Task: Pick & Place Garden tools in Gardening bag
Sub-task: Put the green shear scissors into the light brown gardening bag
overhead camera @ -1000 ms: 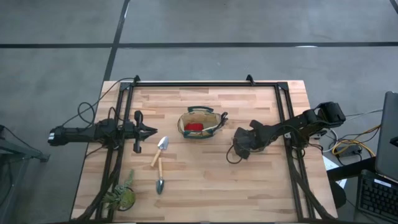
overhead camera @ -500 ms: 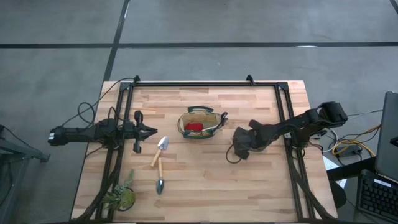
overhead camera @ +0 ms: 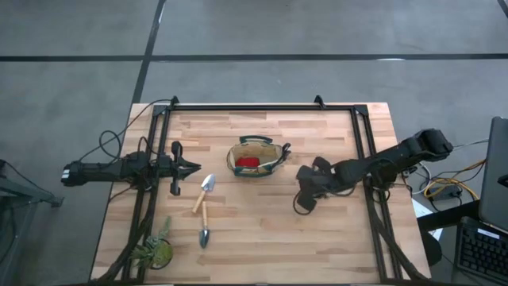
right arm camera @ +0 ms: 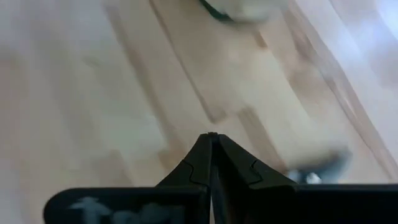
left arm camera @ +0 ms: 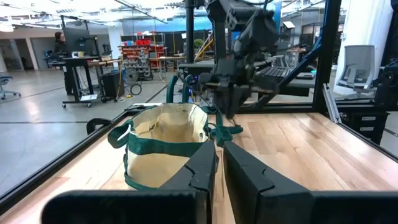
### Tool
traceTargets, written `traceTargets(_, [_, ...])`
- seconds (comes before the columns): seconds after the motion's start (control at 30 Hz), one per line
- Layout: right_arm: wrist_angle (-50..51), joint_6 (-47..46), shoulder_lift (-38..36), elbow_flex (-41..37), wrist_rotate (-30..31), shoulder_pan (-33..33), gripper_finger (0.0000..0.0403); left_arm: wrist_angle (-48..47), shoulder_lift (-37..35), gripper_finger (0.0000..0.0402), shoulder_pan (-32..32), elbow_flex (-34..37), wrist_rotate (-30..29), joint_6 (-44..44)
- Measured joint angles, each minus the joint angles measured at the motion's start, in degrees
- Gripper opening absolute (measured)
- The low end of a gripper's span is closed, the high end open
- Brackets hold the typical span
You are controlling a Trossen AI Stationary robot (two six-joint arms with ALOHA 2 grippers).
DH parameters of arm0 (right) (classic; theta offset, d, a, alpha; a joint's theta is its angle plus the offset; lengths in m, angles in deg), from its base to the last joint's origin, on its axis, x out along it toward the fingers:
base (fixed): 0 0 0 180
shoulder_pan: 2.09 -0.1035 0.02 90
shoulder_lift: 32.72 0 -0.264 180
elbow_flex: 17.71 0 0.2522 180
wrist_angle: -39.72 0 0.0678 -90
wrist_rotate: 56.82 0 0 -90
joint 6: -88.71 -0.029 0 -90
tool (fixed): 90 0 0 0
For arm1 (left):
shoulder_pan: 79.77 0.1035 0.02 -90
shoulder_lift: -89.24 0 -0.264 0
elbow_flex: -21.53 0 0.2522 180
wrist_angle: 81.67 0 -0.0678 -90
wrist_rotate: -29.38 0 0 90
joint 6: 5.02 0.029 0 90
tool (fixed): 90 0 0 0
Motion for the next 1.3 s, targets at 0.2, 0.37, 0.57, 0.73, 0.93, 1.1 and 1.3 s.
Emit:
traceTargets(0.2, [-2.9,1.4,-0.1,4.8,1.5,-4.3,0.0008,0.0,0.0,0.0037,0.0,0.0,0.0,0.0])
traceTargets(0.37, [-4.2,4.9,1.8,10.6,3.5,-6.3,0.0008,0.0,0.0,0.0037,0.0,0.0,0.0,0.0])
traceTargets(0.57, [-4.5,9.9,5.1,17.4,4.7,-6.6,0.0008,0.0,0.0,0.0037,0.0,0.0,0.0,0.0])
traceTargets(0.73, [-4.9,14.0,8.6,22.7,4.9,-6.5,0.0008,0.1,0.0,0.0037,0.0,0.0,0.0,0.0])
traceTargets(0.93, [-5.5,18.9,12.7,28.9,5.1,-6.5,0.0008,0.1,0.0,0.0037,0.0,0.0,0.0,0.0])
traceTargets(1.1, [-5.4,20.8,15.3,32.1,4.8,-6.5,0.0008,0.1,0.0,0.0037,0.0,0.0,0.0,0.0])
traceTargets(1.3, [-5.5,22.3,16.4,34.4,4.7,-6.6,0.0008,0.1,0.1,0.0037,0.0,0.0,0.0,0.0])
